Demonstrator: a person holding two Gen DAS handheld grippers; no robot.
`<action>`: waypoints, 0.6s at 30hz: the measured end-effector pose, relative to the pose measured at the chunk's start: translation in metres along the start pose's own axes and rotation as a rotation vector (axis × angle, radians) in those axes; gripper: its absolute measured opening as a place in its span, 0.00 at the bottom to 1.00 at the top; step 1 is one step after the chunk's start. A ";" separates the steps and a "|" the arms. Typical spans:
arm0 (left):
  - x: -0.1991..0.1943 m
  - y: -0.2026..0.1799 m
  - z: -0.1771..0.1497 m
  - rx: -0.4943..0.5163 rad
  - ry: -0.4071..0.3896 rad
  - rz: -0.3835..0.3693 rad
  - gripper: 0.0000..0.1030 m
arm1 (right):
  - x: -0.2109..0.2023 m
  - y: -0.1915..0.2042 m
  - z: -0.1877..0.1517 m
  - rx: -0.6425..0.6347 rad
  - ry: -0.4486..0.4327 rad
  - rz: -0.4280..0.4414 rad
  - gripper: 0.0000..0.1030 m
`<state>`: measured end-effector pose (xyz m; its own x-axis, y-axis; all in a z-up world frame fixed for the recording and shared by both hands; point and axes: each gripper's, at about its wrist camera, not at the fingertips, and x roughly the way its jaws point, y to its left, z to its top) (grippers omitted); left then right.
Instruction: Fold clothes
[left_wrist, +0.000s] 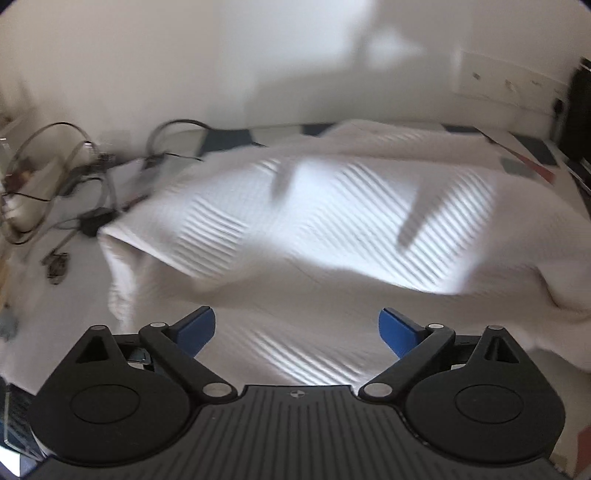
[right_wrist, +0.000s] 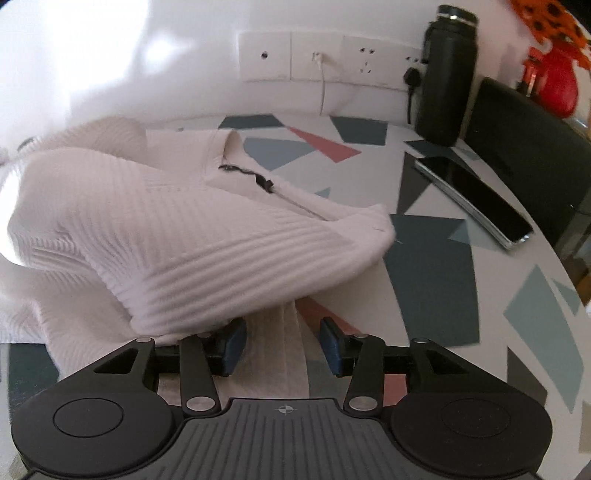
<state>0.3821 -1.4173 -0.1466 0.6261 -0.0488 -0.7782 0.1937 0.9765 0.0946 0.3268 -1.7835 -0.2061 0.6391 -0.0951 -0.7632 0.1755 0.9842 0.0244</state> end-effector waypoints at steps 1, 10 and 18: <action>0.003 -0.003 -0.002 0.005 0.010 -0.008 0.95 | 0.002 0.000 0.002 0.002 0.002 0.007 0.39; 0.026 -0.015 -0.019 0.021 0.096 -0.028 0.96 | 0.008 0.001 0.005 0.001 -0.009 0.024 0.33; 0.036 -0.016 -0.028 -0.005 0.122 -0.027 0.99 | 0.004 0.005 0.004 -0.012 0.000 0.041 0.18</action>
